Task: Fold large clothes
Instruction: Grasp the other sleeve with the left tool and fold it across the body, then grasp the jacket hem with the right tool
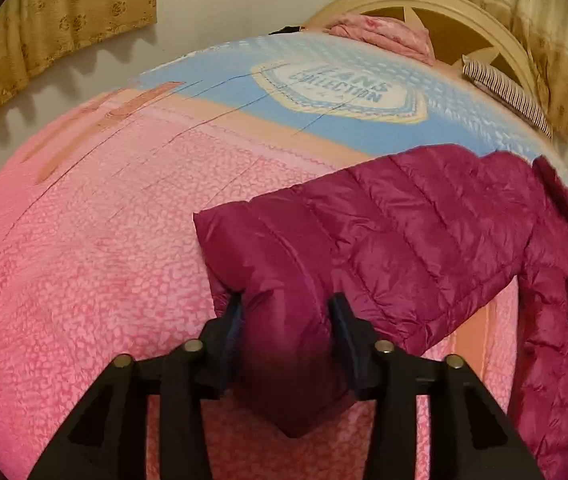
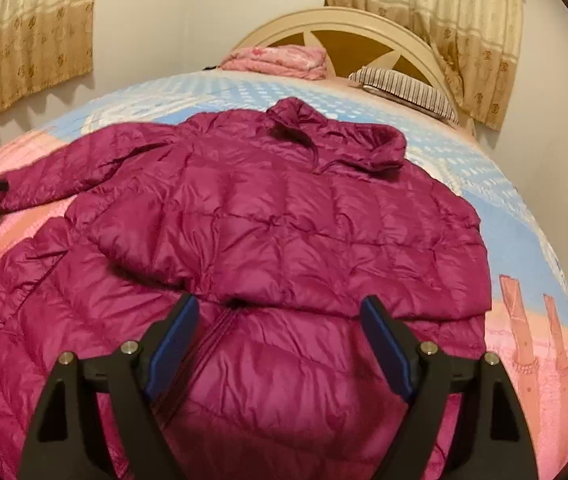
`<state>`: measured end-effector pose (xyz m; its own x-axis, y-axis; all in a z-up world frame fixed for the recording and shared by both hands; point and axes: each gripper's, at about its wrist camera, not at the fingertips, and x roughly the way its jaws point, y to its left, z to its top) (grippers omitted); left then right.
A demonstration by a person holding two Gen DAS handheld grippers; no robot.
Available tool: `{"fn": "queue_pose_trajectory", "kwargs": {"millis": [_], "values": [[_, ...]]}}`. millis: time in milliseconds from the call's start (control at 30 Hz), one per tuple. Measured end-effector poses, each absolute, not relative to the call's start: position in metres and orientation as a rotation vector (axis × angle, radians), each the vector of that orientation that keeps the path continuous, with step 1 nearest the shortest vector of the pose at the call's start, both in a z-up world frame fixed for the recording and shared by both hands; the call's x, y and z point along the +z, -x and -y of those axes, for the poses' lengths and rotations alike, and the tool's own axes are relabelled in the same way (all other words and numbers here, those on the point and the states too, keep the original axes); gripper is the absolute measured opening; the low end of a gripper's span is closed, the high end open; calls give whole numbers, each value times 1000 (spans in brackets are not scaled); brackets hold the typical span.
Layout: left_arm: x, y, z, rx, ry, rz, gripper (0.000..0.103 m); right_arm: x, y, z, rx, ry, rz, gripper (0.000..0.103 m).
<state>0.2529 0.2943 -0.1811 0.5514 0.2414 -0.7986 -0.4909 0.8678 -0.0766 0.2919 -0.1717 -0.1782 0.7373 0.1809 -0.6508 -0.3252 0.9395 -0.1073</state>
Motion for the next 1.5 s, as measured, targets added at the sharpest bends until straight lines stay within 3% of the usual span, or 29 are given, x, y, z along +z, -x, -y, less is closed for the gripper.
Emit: {"fn": "queue_pose_trajectory", "kwargs": {"millis": [67,267,533,800,1133,1233,1367,1500], "values": [[-168,-254,-290,414,305,-863,18,-180,-292,180,269,188,-693,85],[-94,-256,-252,405,176,-698,16,-189,-299,204,218,73,-740,85],[-14,-287,-136,152,-4,-542,15,-159,-294,240,115,69,-682,86],[-25,-316,-26,-56,-113,-555,14,-168,-291,281,61,-19,-707,86],[-84,-325,62,-77,-202,-606,17,-184,-288,296,58,-93,-737,86],[-97,-331,69,-107,-154,-635,23,-189,-290,296,52,-91,-766,86],[-98,-324,76,-150,-94,-612,67,-195,-291,295,42,-86,-800,86],[-94,-315,83,-149,-134,-573,78,-199,-292,293,30,-72,-817,86]]}}
